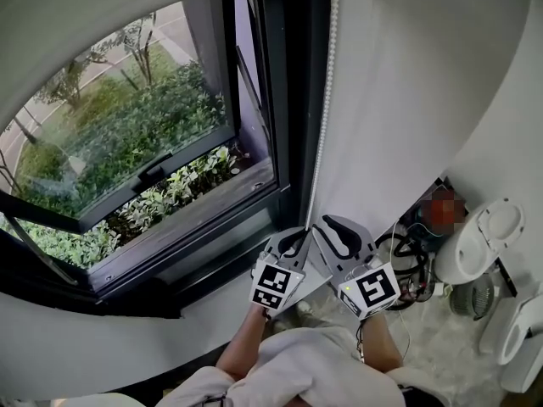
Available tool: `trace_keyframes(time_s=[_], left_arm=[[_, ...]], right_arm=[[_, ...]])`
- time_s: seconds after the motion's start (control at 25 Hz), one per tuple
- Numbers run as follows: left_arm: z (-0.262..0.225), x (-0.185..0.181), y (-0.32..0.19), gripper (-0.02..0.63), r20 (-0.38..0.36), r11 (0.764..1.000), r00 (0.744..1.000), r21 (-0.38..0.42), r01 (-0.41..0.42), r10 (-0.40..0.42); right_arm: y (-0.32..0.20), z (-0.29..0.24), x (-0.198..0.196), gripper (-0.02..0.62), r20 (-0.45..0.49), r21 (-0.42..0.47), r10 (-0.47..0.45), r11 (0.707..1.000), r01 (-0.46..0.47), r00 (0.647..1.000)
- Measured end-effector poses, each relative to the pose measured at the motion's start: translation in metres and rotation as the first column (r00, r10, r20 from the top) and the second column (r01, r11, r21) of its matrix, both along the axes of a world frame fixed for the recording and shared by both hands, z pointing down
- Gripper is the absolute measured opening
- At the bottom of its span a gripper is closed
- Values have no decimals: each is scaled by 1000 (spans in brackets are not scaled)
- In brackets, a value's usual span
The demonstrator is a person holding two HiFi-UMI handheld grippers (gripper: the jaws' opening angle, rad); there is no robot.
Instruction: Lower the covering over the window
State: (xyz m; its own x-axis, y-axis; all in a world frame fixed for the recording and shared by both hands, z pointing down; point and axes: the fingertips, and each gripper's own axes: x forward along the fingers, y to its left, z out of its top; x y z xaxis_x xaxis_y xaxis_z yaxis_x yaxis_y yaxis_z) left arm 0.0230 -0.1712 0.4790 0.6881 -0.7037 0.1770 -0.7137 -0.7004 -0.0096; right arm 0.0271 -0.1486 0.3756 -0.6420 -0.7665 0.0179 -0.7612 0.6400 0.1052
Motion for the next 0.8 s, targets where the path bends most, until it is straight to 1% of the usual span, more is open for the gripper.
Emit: trace_keyframes(time_s=[0.2, 0.4, 0.44, 0.48, 0.52, 0.68, 0.8], left_arm=[[0, 1, 3, 14, -9, 1000, 1000, 3, -10, 10], [0, 3, 4, 14, -9, 1000, 1000, 7, -16, 16], [0, 3, 4, 14, -9, 1000, 1000, 8, -18, 18], [0, 3, 4, 14, -10, 1000, 1000, 8, -21, 21], [0, 3, 5, 14, -12, 1000, 1000, 6, -25, 25], [0, 2, 10, 14, -33, 999, 999, -8, -31, 31], [10, 1, 7, 14, -7, 999, 1000, -22, -27, 27]], right_arm=[[-12, -51, -8, 92, 11, 119, -27, 993, 25, 1000], [-24, -79, -16, 92, 0, 179, -46, 983, 45, 999], [-26, -81, -18, 79, 2, 186, -49, 981, 48, 999], [-27, -82, -20, 23, 8, 190, -53, 980, 50, 999], [-28, -82, -21, 11, 22, 190, -57, 980, 51, 998], [-30, -80, -17, 0, 129, 162, -73, 985, 52, 989], [-34, -71, -18, -2, 142, 137, -79, 989, 60, 987]])
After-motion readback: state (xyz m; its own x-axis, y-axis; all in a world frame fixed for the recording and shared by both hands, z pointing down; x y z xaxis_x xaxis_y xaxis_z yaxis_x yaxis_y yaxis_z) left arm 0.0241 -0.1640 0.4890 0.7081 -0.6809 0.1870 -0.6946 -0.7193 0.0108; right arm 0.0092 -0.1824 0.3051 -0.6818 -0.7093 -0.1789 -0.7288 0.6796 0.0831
